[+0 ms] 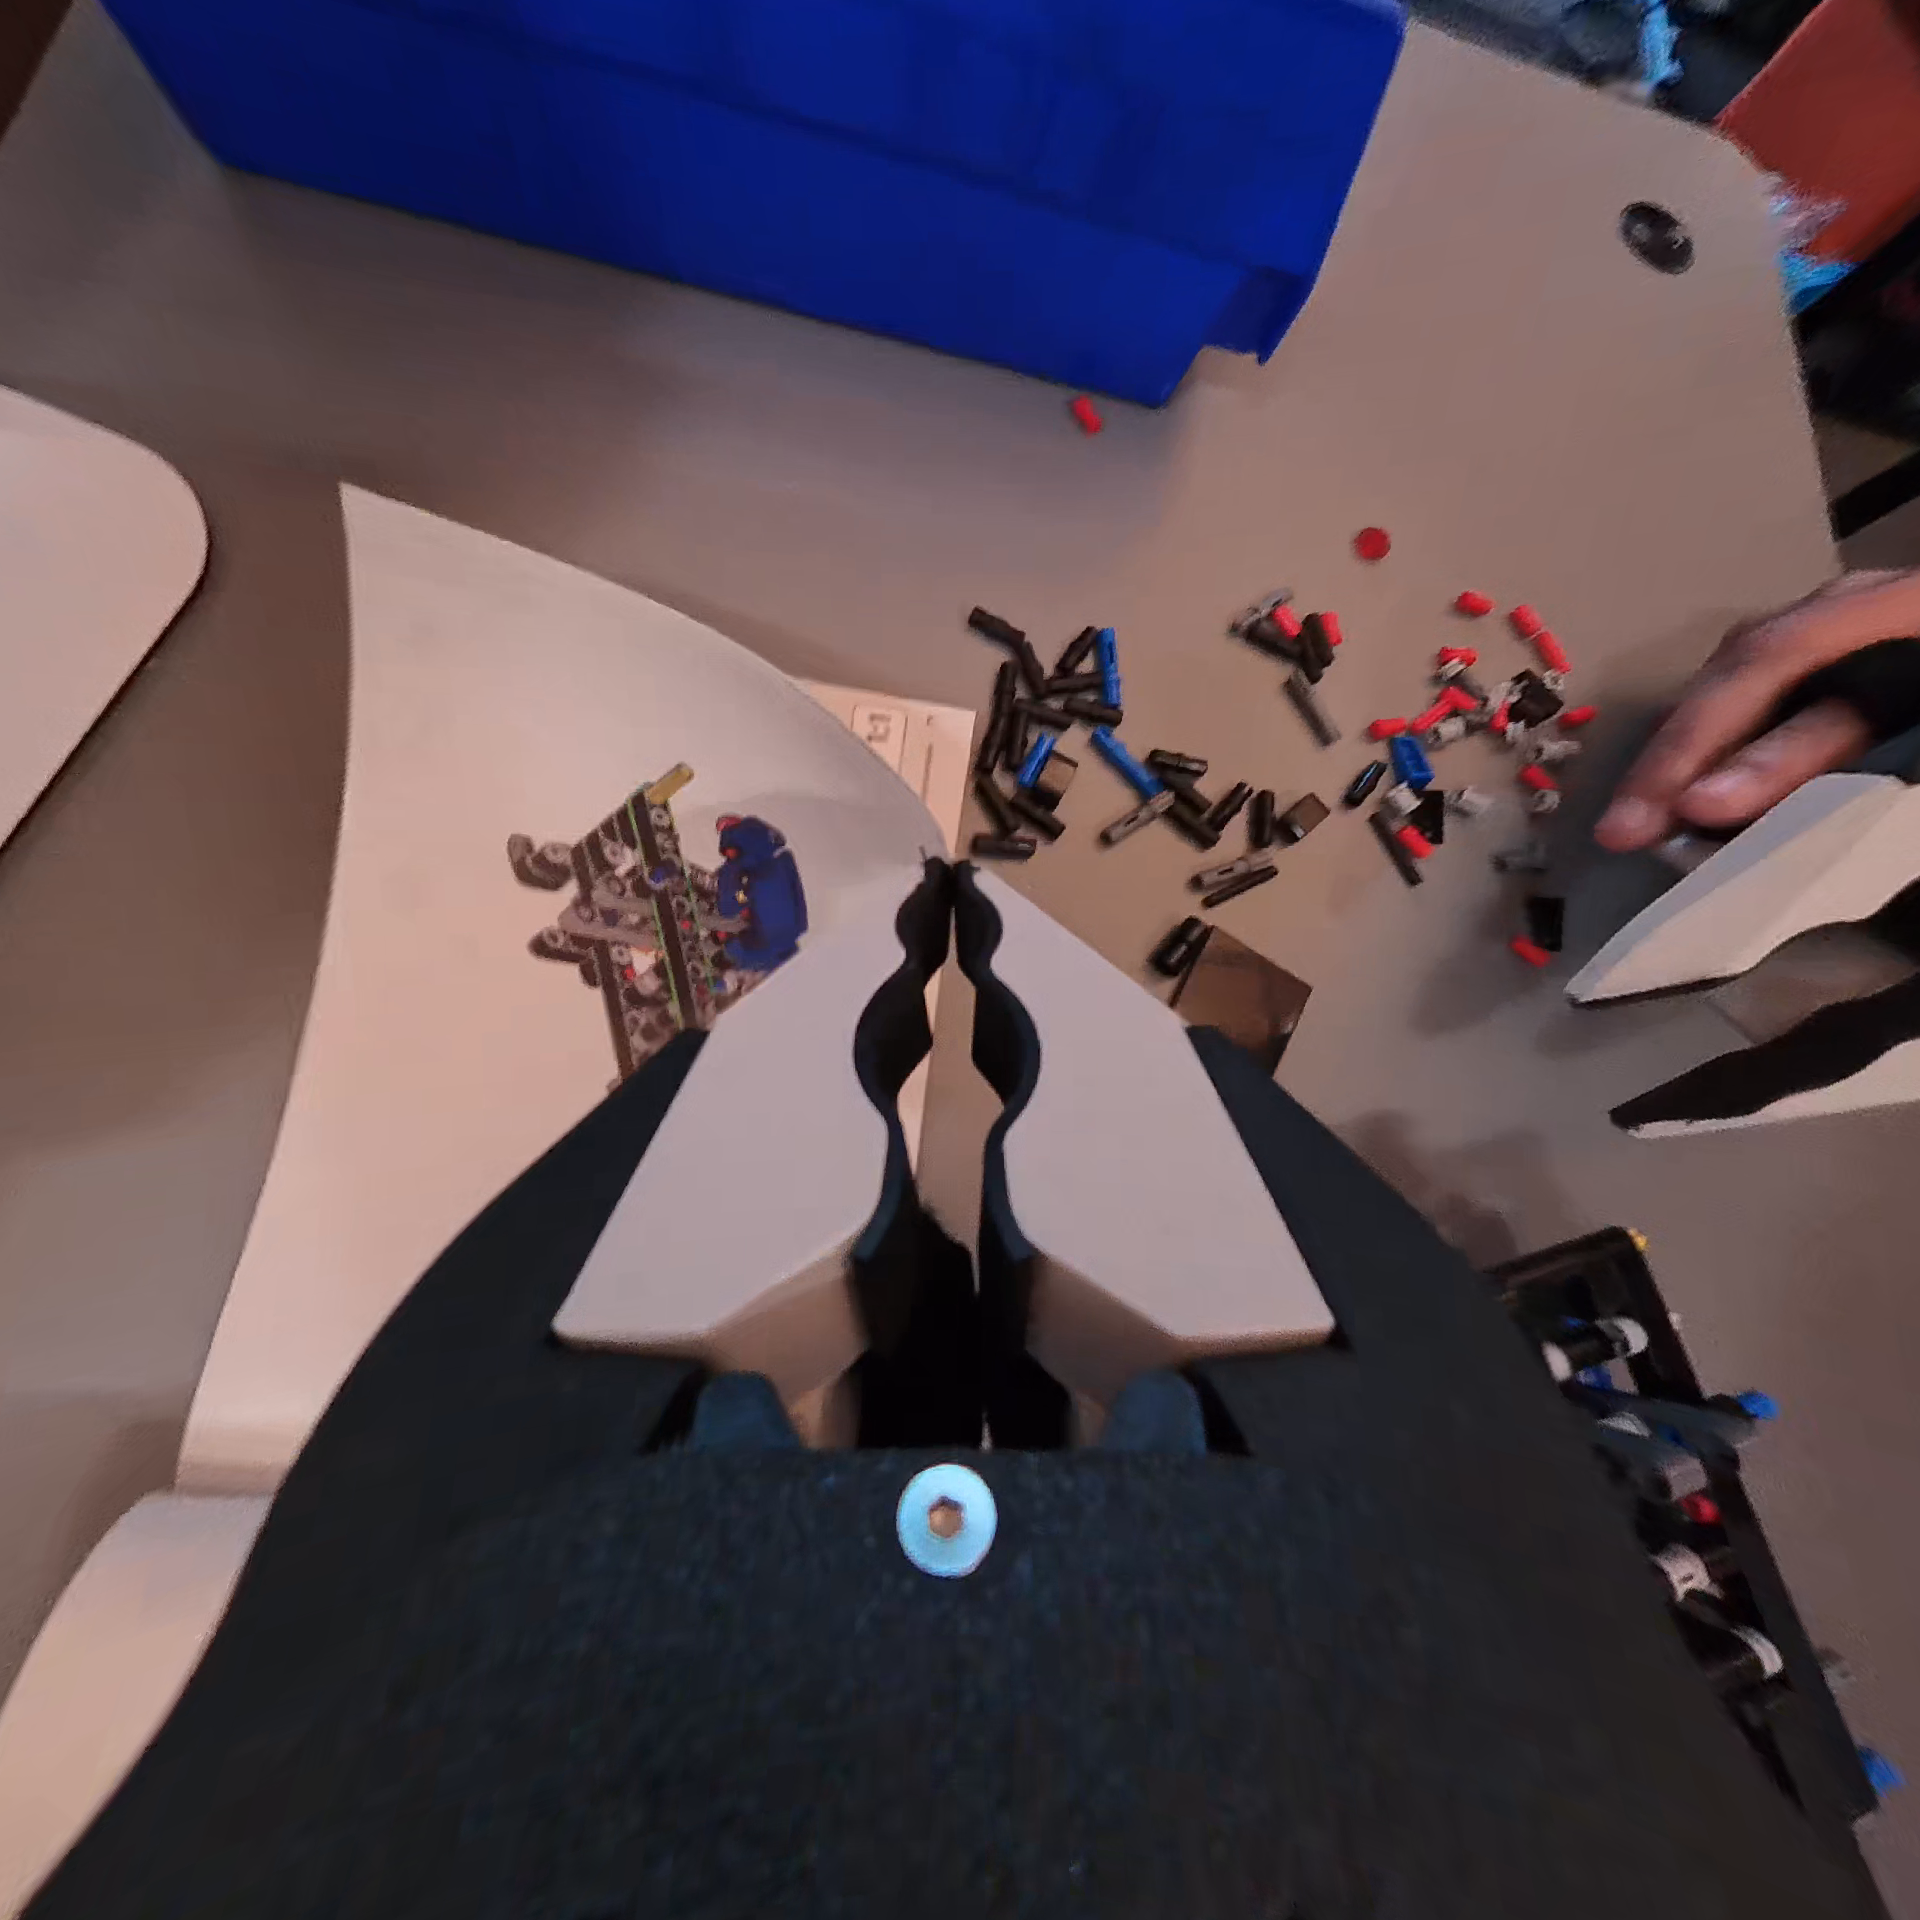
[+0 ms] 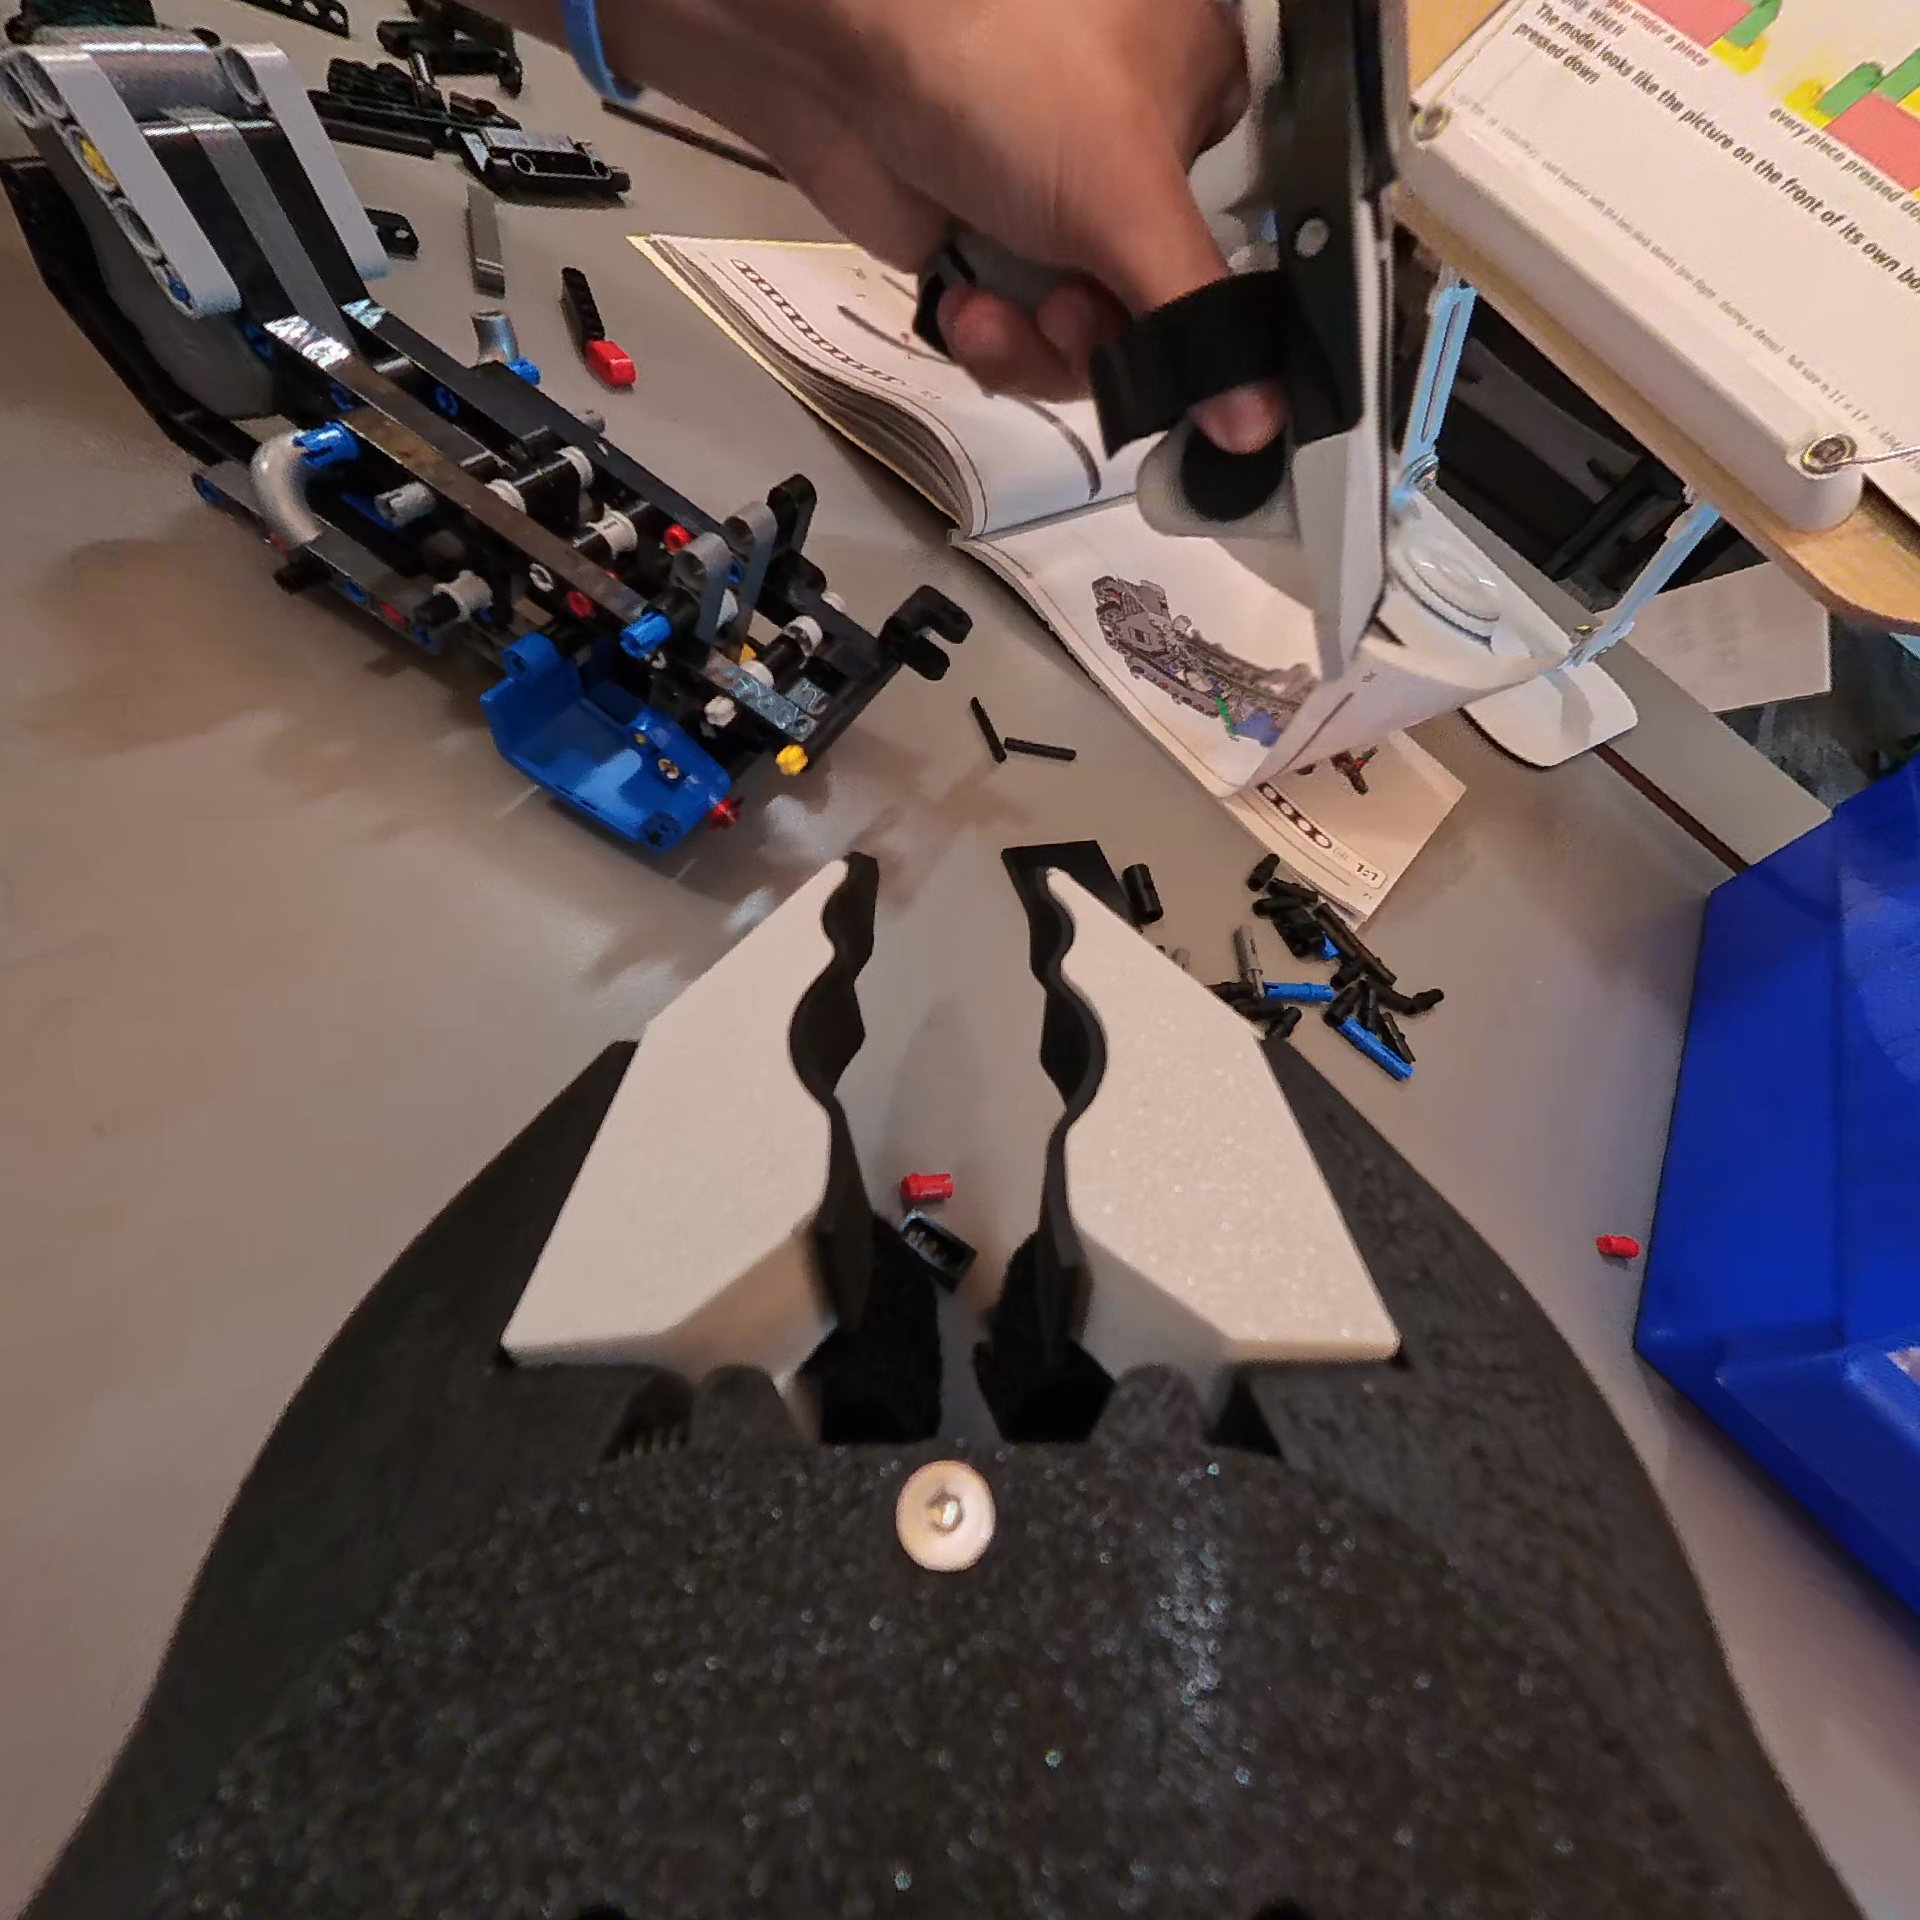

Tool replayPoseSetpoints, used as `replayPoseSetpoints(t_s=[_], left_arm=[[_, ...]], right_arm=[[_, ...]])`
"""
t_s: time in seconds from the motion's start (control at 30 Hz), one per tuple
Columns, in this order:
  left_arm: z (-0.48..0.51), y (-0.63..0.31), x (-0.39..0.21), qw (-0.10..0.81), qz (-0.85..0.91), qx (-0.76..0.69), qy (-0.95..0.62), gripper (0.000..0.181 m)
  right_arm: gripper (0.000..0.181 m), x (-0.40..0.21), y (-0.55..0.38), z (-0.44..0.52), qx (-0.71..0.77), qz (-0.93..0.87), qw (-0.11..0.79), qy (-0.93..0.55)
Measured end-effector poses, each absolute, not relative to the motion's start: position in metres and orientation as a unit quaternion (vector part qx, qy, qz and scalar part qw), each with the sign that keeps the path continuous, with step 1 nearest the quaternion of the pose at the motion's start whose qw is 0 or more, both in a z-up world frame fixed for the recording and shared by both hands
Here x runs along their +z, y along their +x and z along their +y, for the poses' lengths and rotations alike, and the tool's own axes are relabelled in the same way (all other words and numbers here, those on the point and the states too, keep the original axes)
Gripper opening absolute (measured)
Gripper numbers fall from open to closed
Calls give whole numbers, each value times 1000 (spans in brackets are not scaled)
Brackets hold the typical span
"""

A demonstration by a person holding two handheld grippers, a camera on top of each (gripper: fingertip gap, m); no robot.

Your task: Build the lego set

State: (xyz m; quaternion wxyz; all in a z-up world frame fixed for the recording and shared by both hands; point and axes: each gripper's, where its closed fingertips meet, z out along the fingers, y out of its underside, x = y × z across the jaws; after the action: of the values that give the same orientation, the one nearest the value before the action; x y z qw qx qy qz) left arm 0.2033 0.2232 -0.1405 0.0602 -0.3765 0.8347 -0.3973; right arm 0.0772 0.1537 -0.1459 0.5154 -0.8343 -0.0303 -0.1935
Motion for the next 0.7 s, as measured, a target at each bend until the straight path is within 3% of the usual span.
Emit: replayPoseSetpoints(t_s=[0.43, 0.6, 0.7], left_arm=[[218, 196, -134, 58, 807, -435, -394, 0], [228, 197, -106, 23, 749, -509, -424, 0], [231, 195, -94, 4, 719, -541, -436, 0]], right_arm=[[23, -133, 100, 147, -230, 37, 533, -813], [71, -118, 146, 170, -130, 128, 499, -848], [67, -109, 189, 204, -156, 138, 488, -848]])
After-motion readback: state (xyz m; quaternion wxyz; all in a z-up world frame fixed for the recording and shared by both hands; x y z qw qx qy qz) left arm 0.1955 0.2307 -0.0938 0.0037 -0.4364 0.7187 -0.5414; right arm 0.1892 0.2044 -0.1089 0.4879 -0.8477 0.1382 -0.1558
